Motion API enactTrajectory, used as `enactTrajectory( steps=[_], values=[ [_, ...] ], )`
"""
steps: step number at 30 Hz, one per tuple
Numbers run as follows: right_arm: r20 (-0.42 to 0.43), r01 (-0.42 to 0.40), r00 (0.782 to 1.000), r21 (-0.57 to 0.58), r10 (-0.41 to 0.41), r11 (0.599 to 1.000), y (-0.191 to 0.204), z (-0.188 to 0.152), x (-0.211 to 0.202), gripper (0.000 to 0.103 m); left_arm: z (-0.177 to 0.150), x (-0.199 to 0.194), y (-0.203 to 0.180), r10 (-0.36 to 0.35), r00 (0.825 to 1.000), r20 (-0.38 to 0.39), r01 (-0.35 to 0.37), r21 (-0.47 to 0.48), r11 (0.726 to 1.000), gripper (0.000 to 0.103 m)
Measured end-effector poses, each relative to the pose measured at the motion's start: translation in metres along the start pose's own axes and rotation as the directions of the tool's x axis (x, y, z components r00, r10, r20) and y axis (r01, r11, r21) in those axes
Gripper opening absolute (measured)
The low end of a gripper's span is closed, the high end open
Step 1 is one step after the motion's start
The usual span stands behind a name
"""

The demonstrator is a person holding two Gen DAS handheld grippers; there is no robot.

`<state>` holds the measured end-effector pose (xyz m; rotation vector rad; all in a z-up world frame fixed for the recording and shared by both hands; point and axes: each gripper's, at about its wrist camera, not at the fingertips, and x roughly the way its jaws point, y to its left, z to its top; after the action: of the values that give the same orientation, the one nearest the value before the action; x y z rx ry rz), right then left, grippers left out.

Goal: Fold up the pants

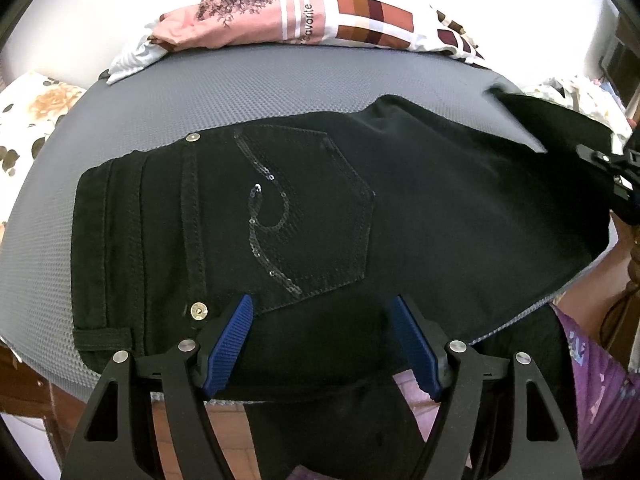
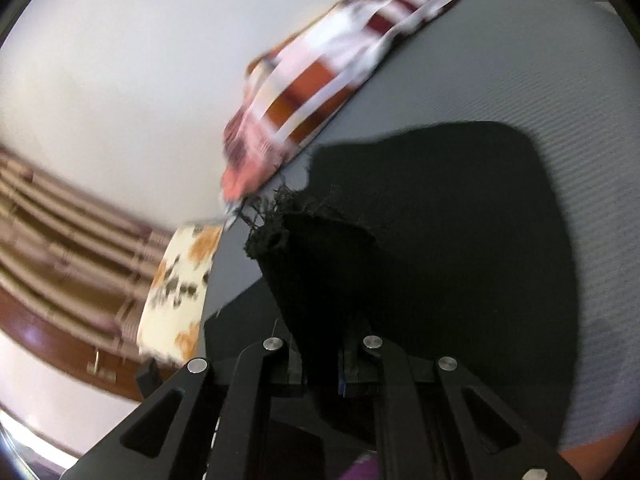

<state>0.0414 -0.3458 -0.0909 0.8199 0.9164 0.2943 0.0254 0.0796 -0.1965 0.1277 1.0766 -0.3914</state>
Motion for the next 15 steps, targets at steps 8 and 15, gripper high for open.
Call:
enactTrajectory(
  steps=[8,15],
  values=[
    [-0.184,0.021,0.981,-0.172,-0.053,0.985,0.042,-0.043,0.086,0.011,-0.002,0.000,-0.006,0.007,1.000,0.001,-0.007,0.032,0.999,0.073],
    [-0.194,0.073,0.973,-0.272,-0.129,0.959,0.046,-0.061,0.097,0.011,-0.002,0.004,-0.008,0.005,1.000,-0.013,-0.004,0.041,0.999,0.073]
  ],
)
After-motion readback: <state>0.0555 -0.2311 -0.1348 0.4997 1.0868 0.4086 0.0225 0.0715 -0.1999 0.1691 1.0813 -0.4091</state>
